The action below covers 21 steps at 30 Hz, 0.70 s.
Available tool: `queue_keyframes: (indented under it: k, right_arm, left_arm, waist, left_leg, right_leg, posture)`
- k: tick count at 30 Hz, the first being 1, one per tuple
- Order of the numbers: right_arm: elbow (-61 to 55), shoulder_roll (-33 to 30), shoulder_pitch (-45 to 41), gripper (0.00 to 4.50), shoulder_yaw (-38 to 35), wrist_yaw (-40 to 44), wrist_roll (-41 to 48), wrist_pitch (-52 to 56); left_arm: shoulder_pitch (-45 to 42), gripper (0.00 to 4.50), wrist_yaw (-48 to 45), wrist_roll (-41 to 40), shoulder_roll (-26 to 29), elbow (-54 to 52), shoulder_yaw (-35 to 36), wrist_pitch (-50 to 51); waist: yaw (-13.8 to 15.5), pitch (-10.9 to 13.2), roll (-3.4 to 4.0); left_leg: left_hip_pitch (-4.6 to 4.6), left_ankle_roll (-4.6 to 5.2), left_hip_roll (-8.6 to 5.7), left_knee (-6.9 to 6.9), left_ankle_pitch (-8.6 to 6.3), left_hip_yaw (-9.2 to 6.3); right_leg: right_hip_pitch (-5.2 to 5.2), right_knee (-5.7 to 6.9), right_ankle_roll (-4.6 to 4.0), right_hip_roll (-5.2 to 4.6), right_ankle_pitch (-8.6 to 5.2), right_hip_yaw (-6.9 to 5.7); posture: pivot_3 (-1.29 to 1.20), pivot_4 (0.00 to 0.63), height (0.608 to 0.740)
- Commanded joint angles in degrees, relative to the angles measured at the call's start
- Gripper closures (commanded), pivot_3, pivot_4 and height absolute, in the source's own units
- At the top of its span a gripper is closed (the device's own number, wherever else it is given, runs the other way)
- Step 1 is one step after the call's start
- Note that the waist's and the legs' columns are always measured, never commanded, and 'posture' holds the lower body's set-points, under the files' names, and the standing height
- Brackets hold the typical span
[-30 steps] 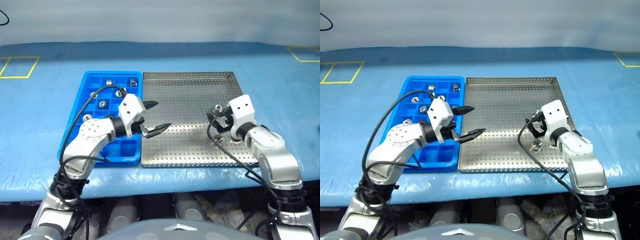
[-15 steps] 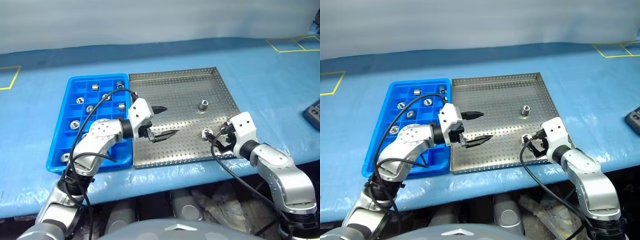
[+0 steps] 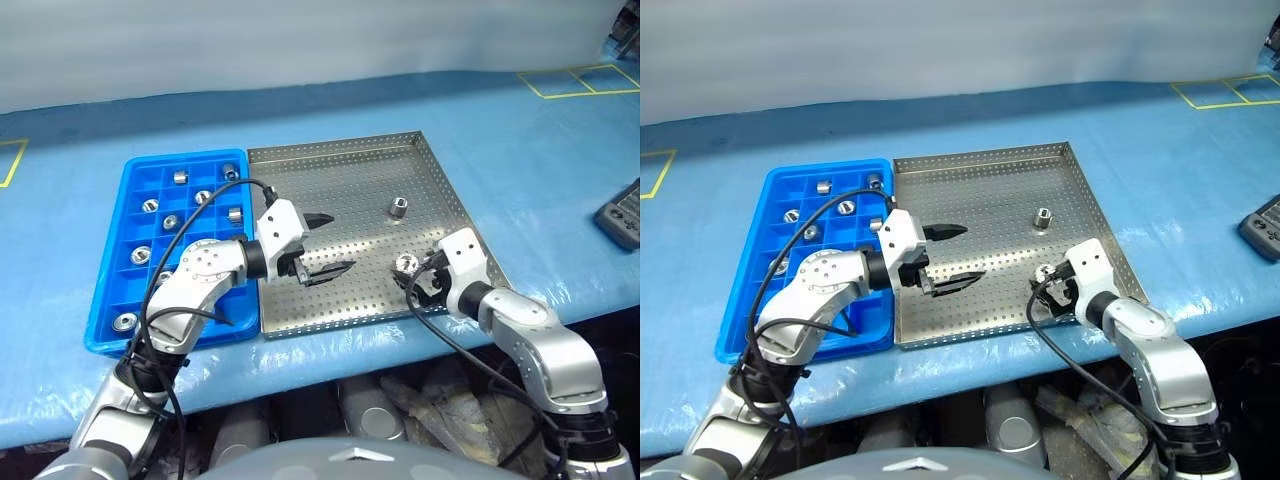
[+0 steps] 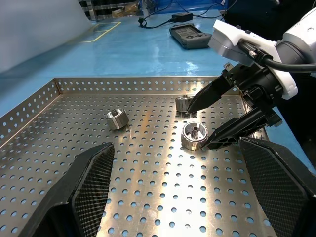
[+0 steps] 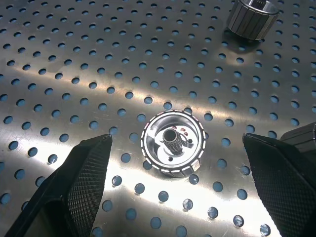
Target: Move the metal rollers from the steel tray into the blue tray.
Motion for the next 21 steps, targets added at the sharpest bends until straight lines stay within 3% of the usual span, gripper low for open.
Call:
queue_keyframes:
  k: [1,4,11,14,18,21]
  right_arm:
    - [1.31,-0.01,-1.07,0.00,-0.22,-0.17,-0.58,-1.93]
    - [2.04,0.31,-1.48,0.00,-0.01,-0.48,-0.56,-2.03]
    - [2.32,0.23,-1.82,2.14,-0.03,-0.70,-0.80,-2.37]
    - [2.25,0.41,-1.94,2.14,-0.13,-0.61,-0.83,-2.37]
    - [2.24,0.64,-2.09,2.81,-0.18,-0.69,-1.00,-2.69]
    - [2.16,0.87,-2.93,2.81,0.05,-0.76,-1.29,-3.46]
  left_arm:
    - [0.02,0.13,0.31,0.03,0.11,-2.08,0.62,-0.96]
    - [0.16,0.13,0.43,0.11,0.24,-2.23,0.65,-0.99]
    - [0.22,0.09,0.69,0.20,0.29,-2.40,0.72,-1.00]
    - [0.17,0.09,0.77,0.17,0.30,-2.45,0.70,-0.96]
    - [0.21,0.09,0.94,0.08,0.35,-2.64,0.73,-0.85]
    - [0.75,0.09,1.21,-0.24,0.67,-3.33,1.03,-0.33]
  waist:
    - [0.04,0.00,0.00]
    - [0.12,0.00,0.00]
    - [0.52,0.00,0.00]
    - [0.70,0.00,0.00]
    - [0.87,0.00,0.00]
    - [0.92,0.00,0.00]
  left_leg:
    - [0.00,0.01,0.00,0.00,0.00,0.01]
    - [-0.01,0.01,0.00,0.00,-0.01,0.02]
    - [-0.02,0.02,0.00,0.00,-0.01,0.04]
    - [-0.02,0.02,0.00,0.00,-0.01,0.05]
    - [-0.02,0.02,0.00,0.00,-0.01,0.05]
    - [-0.02,0.02,0.00,0.00,-0.01,0.06]
  right_leg:
    - [0.00,0.00,0.01,0.00,0.01,0.01]
    - [-0.02,0.00,0.01,0.00,0.01,0.02]
    - [-0.04,0.00,0.02,0.00,0.02,0.04]
    - [-0.04,0.00,0.02,0.00,0.02,0.05]
    - [-0.05,0.00,0.02,0.00,0.02,0.05]
    - [-0.06,0.00,0.03,0.00,0.02,0.06]
  posture:
    - [-0.24,0.150,0.740]
    - [-0.24,0.150,0.740]
    - [-0.23,0.150,0.740]
    - [-0.23,0.150,0.740]
    - [-0.23,0.150,0.740]
    - [-0.22,0.150,0.740]
